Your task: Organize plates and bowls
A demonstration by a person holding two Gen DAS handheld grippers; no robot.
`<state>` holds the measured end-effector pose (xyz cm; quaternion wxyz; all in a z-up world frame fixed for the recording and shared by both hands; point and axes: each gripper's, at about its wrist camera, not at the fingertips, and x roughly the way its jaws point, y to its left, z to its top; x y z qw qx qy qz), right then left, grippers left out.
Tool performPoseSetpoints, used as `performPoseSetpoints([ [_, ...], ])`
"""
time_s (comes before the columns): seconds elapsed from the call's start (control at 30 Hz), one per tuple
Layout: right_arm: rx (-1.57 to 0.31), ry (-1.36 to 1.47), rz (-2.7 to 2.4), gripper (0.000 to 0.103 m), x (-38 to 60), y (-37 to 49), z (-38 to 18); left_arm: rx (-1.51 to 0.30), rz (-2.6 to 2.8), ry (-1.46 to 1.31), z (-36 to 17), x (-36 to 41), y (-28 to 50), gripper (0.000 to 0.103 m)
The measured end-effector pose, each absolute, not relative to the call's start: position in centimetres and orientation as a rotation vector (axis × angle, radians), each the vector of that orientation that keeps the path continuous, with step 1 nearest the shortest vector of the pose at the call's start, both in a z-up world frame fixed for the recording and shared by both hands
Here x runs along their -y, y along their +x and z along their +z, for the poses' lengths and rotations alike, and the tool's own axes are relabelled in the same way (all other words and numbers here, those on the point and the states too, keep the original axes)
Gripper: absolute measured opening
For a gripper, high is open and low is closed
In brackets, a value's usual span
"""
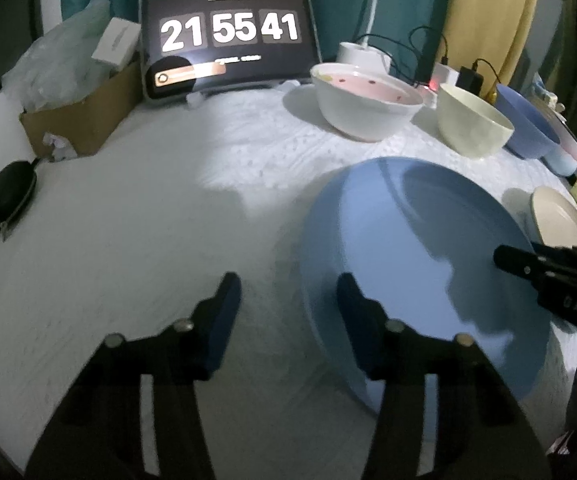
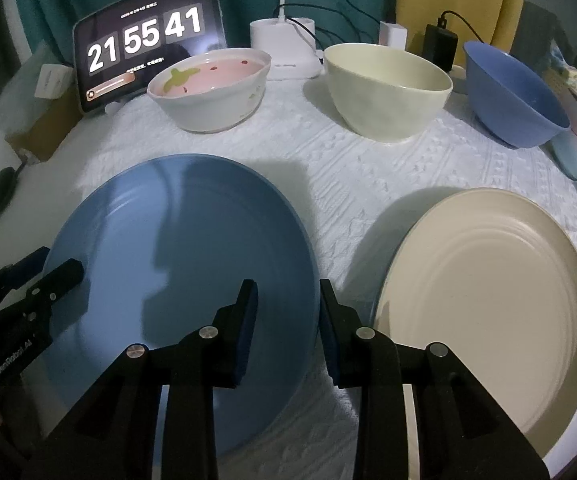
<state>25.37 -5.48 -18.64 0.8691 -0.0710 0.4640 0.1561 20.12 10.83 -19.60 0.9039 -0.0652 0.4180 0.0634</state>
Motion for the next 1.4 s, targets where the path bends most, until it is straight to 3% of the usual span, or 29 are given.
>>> performPoseSetpoints([
  [0.4, -0.954, -0.159, 0.363, 0.024, 5.2, 24.3, -17.9, -0.866, 0.096, -0.145, -19.3, -9.7, 19.7, 0.042],
  [1.4, -0.871, -0.088, 0.343, 0.024, 9.6, 22.1, -14.9, -0.808, 0.069, -0.09, -16.6, -5.6, 17.7, 0.042],
])
